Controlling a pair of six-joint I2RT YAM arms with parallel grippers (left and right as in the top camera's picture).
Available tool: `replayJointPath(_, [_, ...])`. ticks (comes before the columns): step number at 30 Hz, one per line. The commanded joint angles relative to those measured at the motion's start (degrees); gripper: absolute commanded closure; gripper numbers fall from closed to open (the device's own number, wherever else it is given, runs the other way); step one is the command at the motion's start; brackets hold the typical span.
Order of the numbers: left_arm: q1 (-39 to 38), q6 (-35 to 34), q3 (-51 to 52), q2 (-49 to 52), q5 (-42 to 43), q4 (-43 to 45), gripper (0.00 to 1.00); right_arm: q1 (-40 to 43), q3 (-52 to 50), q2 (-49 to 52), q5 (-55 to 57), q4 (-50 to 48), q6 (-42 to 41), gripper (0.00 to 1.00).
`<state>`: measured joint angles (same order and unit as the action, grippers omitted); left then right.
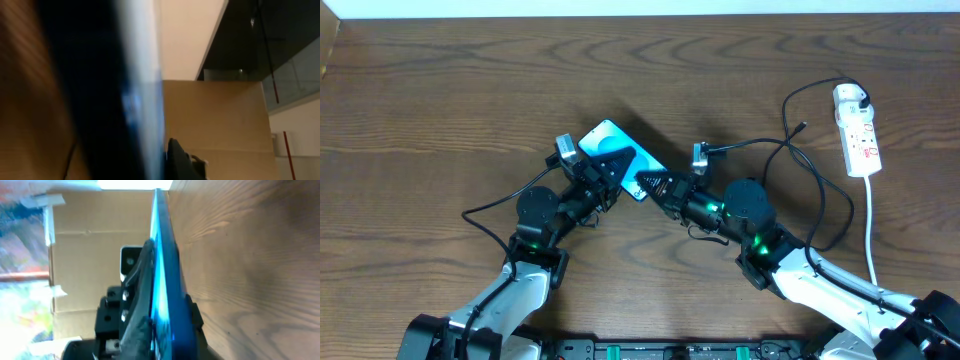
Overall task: Plug charger to phone and switch on socket
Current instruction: 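Close the left gripper on the phone's top edge beside the right, then open the right gripper and hold the phone upright with the left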
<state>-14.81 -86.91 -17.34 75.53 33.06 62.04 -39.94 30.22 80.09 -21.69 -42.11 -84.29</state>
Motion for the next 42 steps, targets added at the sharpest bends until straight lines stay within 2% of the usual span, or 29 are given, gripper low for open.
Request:
replayJointPath(1, [0.3,1.4,-0.7,0.0,-2.3,0.8,0.90,-0.1,0.7,-0.7,-1.2,-0.1,0.5,0.66])
replayJointPath(3, [0.3,1.4,-0.7,0.0,-2.8,0.4,0.90,-0.1,0.7,-0.7,-1.2,-0.1,0.5,0.55])
replayJointPath(8, [0.4,1.4,-0.7,0.0,-5.6,-4.8,0.89,-0.1,0.7,-0.7,-1.2,-0.1,0.6,0.37])
replayJointPath(9, [0.4,1.4,-0.7,0.0,-6.8,-6.1,0.90,-0.1,0.7,-0.7,-1.1,-0.1,0.9,0.29])
replayJointPath(13, [0.4,1.4,-0.8,0.0,-14.8,-10.6,0.90,-0.1,0.7,-0.7,2.6,1.6,7.0,0.12])
replayJointPath(16, [0.4,1.4,-1.3,0.0,-20.7,-10.6,0.93,-0.1,0.7,-0.7,7.4,4.5,10.3,0.10])
replayJointPath(20, [0.4,1.4,-5.2,0.0,-24.6,-13.4,0.93,0.1,0.7,-0.7,10.9,8.2,15.7,0.11])
replayJointPath(25, [0.4,6.9,-16.6,1.6,-25.0,-24.6,0.93,2.0,0.7,-0.7,11.1,11.3,28.9,0.13])
replayJointPath(27, [0.4,8.5,-21.3,3.1,-24.8,-28.9,0.93,2.9,0.7,-0.7,11.1,13.1,30.9,0.13])
replayJointPath(31, [0.3,10.1,-30.4,7.7,-19.3,-35.5,0.92,5.3,0.7,-0.7,11.0,18.8,31.6,0.15])
replayJointPath(34, [0.3,10.4,-34.9,11.6,-9.7,-38.5,0.93,7.4,0.7,-0.7,9.6,23.8,31.6,0.17])
replayJointPath(37, [0.4,11.0,-36.2,14.5,0.1,-42.4,0.93,9.6,0.7,-0.7,6.2,27.8,31.7,0.17])
replayJointPath(42, [0.4,17.6,-36.1,17.0,14.7,-52.4,0.92,13.7,0.7,-0.7,-2.5,32.7,33.8,0.16])
